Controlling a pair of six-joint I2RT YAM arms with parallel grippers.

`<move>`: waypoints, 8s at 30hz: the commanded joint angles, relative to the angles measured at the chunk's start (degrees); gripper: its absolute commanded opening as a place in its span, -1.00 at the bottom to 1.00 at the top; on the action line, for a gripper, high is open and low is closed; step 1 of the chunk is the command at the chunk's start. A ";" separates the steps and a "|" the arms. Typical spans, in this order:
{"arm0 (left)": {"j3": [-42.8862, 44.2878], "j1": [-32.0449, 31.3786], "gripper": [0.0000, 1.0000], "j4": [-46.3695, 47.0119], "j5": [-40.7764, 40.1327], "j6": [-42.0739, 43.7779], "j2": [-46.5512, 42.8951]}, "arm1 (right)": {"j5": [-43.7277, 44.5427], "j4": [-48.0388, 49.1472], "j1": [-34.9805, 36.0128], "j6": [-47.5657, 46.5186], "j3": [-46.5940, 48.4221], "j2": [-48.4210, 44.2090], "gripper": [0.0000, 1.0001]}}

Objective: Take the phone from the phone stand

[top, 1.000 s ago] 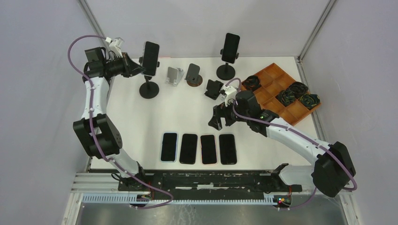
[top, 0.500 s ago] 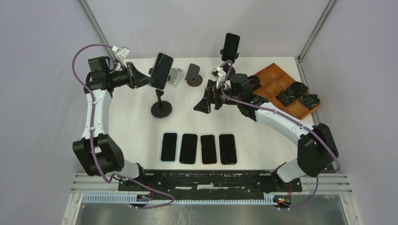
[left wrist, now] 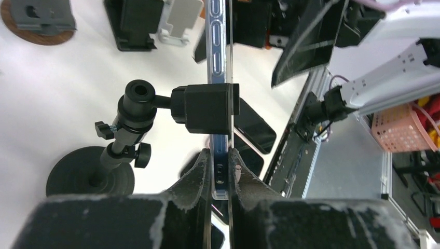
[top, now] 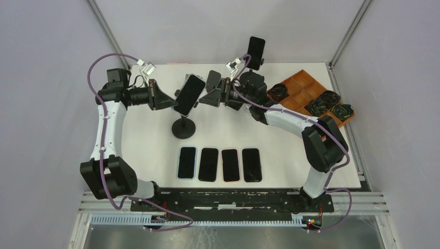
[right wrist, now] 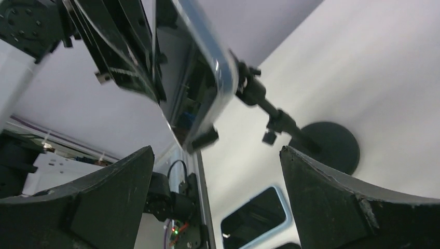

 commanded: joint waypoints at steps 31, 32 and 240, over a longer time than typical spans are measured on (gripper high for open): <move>-1.23 -2.26 0.99 3.96 -10.85 1.61 -5.38 | -1.51 14.74 2.47 13.00 16.94 11.49 -0.88; -1.32 -2.24 1.00 2.43 -11.42 3.36 -5.66 | -1.23 13.55 2.14 13.06 17.75 11.61 -0.91; -21.51 -16.37 -0.96 28.80 -8.35 -18.62 -24.03 | 7.32 36.33 2.80 43.25 8.86 -1.58 -1.00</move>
